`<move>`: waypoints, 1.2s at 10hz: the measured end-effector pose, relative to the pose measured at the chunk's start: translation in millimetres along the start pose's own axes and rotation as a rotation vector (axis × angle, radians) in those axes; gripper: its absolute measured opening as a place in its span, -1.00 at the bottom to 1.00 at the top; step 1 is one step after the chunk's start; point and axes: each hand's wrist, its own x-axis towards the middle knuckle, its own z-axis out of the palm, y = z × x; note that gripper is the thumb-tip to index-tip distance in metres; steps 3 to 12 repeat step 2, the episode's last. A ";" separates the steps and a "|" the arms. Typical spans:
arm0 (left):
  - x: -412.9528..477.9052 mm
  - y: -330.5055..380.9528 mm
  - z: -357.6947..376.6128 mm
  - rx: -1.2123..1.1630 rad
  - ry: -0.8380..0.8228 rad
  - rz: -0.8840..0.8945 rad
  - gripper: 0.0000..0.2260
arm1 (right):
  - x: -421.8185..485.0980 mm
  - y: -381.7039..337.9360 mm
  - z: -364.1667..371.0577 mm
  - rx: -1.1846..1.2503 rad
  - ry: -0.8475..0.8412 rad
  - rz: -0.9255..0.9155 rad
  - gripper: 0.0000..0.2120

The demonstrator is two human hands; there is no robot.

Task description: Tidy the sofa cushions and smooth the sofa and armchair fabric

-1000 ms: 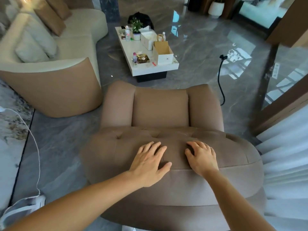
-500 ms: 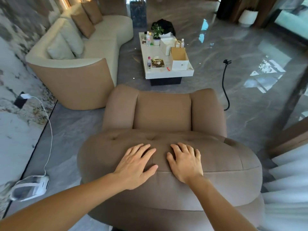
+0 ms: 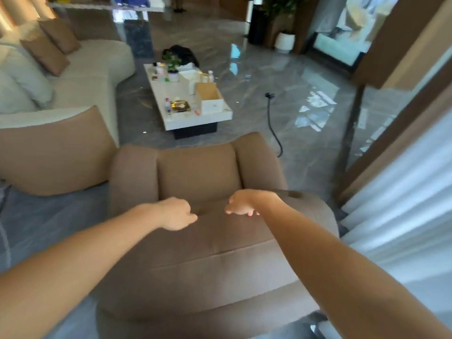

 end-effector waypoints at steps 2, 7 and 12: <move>32.7 40.8 -65.1 0.169 -0.291 -0.078 -0.69 | -25.0 37.8 -11.9 0.287 0.098 0.168 -0.68; 32.7 40.8 -65.1 0.169 -0.291 -0.078 -0.69 | -25.0 37.8 -11.9 0.287 0.098 0.168 -0.68; 32.7 40.8 -65.1 0.169 -0.291 -0.078 -0.69 | -25.0 37.8 -11.9 0.287 0.098 0.168 -0.68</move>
